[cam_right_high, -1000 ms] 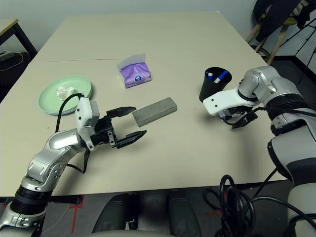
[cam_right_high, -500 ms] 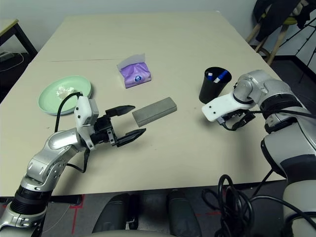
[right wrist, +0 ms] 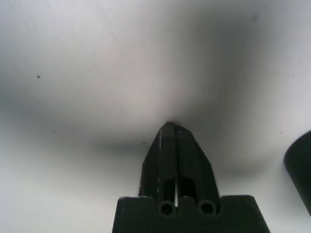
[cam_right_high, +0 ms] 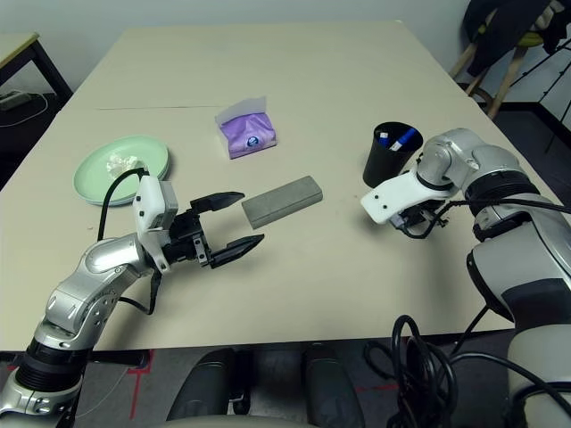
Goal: Organize and tidy the items on the table.
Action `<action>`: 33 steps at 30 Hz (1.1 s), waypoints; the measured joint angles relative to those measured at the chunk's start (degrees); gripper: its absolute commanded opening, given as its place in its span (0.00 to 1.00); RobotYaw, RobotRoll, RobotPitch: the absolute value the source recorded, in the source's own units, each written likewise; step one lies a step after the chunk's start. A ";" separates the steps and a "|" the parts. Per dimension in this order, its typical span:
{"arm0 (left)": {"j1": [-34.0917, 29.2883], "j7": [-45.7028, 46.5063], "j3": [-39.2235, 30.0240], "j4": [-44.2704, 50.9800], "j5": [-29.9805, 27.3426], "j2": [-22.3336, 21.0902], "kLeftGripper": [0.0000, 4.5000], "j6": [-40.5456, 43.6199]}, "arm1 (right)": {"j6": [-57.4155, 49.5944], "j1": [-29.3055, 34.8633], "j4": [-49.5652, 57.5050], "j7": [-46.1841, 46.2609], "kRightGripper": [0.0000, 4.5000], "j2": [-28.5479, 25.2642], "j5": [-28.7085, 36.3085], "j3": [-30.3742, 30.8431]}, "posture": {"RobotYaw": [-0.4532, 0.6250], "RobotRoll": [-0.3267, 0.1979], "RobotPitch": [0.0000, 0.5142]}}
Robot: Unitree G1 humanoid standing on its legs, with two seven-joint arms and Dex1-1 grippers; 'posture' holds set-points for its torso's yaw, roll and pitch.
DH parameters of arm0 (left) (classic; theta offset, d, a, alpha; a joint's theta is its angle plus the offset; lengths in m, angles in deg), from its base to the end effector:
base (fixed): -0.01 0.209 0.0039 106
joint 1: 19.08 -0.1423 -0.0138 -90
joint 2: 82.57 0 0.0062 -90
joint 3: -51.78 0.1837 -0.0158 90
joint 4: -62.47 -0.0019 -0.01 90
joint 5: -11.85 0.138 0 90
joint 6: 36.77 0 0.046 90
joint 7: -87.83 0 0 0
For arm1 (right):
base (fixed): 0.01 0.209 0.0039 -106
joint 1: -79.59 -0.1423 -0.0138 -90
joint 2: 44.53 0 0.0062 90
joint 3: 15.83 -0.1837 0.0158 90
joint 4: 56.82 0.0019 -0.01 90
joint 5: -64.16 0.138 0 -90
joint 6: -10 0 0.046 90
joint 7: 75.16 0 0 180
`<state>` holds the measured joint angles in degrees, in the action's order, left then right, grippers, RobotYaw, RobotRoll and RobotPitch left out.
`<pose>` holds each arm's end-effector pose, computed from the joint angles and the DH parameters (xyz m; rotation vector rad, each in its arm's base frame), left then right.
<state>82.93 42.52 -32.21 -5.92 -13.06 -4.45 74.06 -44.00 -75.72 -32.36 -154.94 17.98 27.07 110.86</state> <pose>0.2236 0.1774 0.1438 0.1546 -0.0861 -1.0873 0.3458 -0.2538 0.1992 -1.6098 0.9540 1.3971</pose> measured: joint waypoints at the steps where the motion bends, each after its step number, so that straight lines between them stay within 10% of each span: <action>1: 0.00 0.00 -0.17 0.00 0.00 -0.01 1.00 0.00 | 0.01 0.08 -0.01 -0.01 0.01 -0.12 0.05 0.00 | 0.49 0.62 0.26; 14: 0.00 -0.27 -0.28 -0.01 0.00 0.04 1.00 0.01 | -0.96 1.03 0.17 -0.33 0.01 -0.78 1.25 -1.84 | 0.48 0.62 0.26; 27: 0.05 -0.98 -0.24 -0.06 0.01 0.03 1.00 0.02 | -14.00 0.54 1.53 -0.61 0.98 -2.57 4.34 -6.50 | 0.46 0.62 0.26; 33: 0.74 -1.15 0.05 -0.27 0.02 0.27 1.00 0.01 | -16.99 1.51 3.64 -0.22 0.99 -6.04 4.07 -6.83 | 0.45 0.62 0.26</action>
<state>83.67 41.37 -32.16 -6.19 -13.04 -4.18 74.08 -60.99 -74.20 -28.72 -155.16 11.94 31.14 104.02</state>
